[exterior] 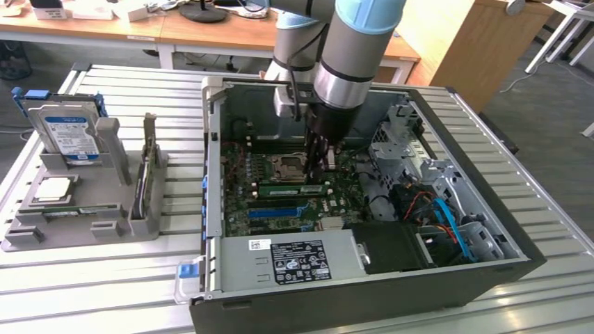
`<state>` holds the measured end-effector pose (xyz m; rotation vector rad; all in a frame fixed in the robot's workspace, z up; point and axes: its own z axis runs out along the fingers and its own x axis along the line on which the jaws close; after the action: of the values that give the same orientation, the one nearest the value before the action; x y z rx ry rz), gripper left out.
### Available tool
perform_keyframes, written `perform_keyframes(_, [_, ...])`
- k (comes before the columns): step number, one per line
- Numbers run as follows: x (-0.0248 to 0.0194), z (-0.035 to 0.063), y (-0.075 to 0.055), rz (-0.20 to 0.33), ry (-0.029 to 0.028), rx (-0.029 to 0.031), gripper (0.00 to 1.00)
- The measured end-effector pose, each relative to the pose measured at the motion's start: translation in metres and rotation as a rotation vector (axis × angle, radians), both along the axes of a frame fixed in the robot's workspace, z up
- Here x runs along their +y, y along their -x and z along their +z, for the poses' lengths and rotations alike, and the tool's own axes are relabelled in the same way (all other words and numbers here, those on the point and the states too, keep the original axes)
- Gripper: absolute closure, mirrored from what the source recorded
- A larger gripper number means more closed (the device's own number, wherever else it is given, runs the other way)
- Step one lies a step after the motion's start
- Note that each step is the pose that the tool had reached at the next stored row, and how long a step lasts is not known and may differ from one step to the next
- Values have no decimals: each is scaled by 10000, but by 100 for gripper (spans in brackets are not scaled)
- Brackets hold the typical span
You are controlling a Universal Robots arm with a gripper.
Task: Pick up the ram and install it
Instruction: 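Insert the ram into the slot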
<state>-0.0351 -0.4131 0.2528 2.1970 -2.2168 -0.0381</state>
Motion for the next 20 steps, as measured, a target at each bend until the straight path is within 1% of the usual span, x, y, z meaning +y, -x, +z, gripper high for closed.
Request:
perform_keyframes(5, [0, 108, 0, -3, -1, 0, 69])
perform_keyframes(20, [0, 291, -2, -5, -1, -1, 69])
